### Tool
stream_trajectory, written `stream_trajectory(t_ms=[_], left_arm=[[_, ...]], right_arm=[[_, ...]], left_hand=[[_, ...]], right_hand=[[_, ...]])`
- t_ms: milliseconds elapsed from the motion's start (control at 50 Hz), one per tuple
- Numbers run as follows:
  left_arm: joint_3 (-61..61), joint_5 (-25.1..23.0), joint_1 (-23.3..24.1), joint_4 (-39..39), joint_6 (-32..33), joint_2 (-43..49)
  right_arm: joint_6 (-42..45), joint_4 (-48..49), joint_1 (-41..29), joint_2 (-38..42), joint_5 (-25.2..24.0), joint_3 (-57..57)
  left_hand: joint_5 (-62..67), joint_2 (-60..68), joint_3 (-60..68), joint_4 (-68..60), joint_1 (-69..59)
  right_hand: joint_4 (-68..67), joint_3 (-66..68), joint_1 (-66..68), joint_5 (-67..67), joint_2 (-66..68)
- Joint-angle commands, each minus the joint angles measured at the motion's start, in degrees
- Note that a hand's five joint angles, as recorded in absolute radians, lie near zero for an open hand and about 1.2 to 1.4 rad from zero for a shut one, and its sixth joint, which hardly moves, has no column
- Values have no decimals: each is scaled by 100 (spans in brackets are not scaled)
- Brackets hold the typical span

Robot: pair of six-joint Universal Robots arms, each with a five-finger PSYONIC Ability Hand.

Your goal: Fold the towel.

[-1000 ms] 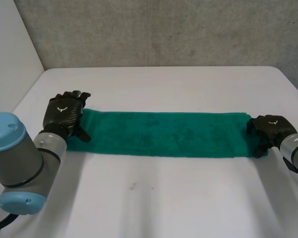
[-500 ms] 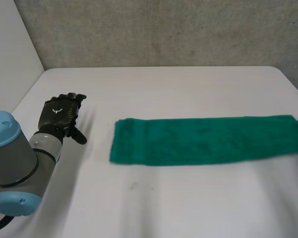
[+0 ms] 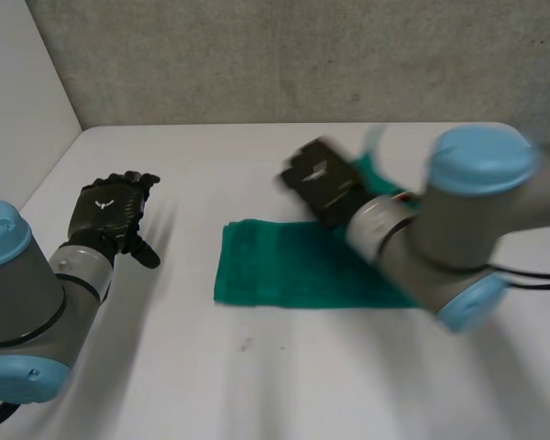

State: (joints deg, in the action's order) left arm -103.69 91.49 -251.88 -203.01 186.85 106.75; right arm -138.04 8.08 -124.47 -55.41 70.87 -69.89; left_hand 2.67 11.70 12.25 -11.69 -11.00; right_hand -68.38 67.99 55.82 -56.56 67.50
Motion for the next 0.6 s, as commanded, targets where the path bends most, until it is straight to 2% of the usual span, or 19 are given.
stream_trajectory(t_ms=[20, 40, 60, 80, 120, 140, 220, 280, 300, 380, 460, 480, 560, 600], left_arm=[[7, -9, 43, -10, 0, 3], [16, -17, 51, -19, 9, 12], [24, -17, 60, -19, 18, 12], [42, -17, 78, -19, 27, 21], [112, -17, 148, -19, 44, 56], [130, -26, 183, -28, 44, 56], [349, -26, 420, -54, 62, 135], [674, 0, 701, -54, 53, 337], [762, 9, 780, -54, 53, 390], [1210, 18, 1176, -28, 44, 741], [1563, 26, 1440, -10, 53, 1155], [1806, 53, 1571, 16, 62, 1494], [2072, 70, 1616, 157, 115, 1911], [2221, 79, 1616, 323, 211, 2173]], right_arm=[[145, -140, -947, 1251, -355, 397], [180, -166, -991, 1339, -294, 449], [215, -245, -1001, 1444, -93, 581], [207, -272, -992, 1454, 48, 651], [181, -307, -983, 1428, 382, 766], [128, -307, -966, 1393, 671, 775], [-362, -307, -852, 894, 1077, 627], [-925, -316, -667, 436, 1078, 328], [-1310, -307, -484, 165, 1069, 57], [-1971, -333, 35, -267, 1087, -628], [-2096, -325, 465, -444, 1139, -1384], [-2087, -281, 572, -462, 1140, -1535], [-2070, -193, 1187, -488, 1131, -2098], [-2008, -53, 1503, -480, 1113, -2362]], left_hand=[[-267, -170, -225, 169, 100], [-267, -170, -225, 169, 100], [-267, -170, -225, 169, 100], [-267, -170, -225, 169, 100], [-267, -170, -225, 169, 100], [-267, -170, -225, 169, 100], [-267, -170, -225, 169, 100], [-267, -170, -225, 169, 100], [-267, -170, -225, 169, 100], [-267, -170, -225, 169, 100], [-267, -170, -225, 169, 100], [-267, -170, -225, 169, 100], [-267, -170, -225, 169, 100], [-267, -170, -225, 169, 100]], right_hand=[[-1162, 1201, 2418, -1344, 1250], [-1162, 1201, 2418, -1344, 1250], [1081, -1042, 176, 899, -993], [2568, -2529, -1312, 2386, -2481], [5062, -5023, -3806, 4880, -4974], [5838, -5799, -4582, 5656, -5750], [5838, -5799, -4582, 5656, -5750], [5838, -5799, -4582, 5656, -5750], [5838, -5799, -4582, 5656, -5750], [5838, -5799, -4582, 5656, -5750], [5838, -5799, -4582, 5656, -5750], [5838, -5799, -4582, 5656, -5750], [5838, -5799, -4582, 5656, -5750], [5161, -5122, -3905, 4979, -5073]])
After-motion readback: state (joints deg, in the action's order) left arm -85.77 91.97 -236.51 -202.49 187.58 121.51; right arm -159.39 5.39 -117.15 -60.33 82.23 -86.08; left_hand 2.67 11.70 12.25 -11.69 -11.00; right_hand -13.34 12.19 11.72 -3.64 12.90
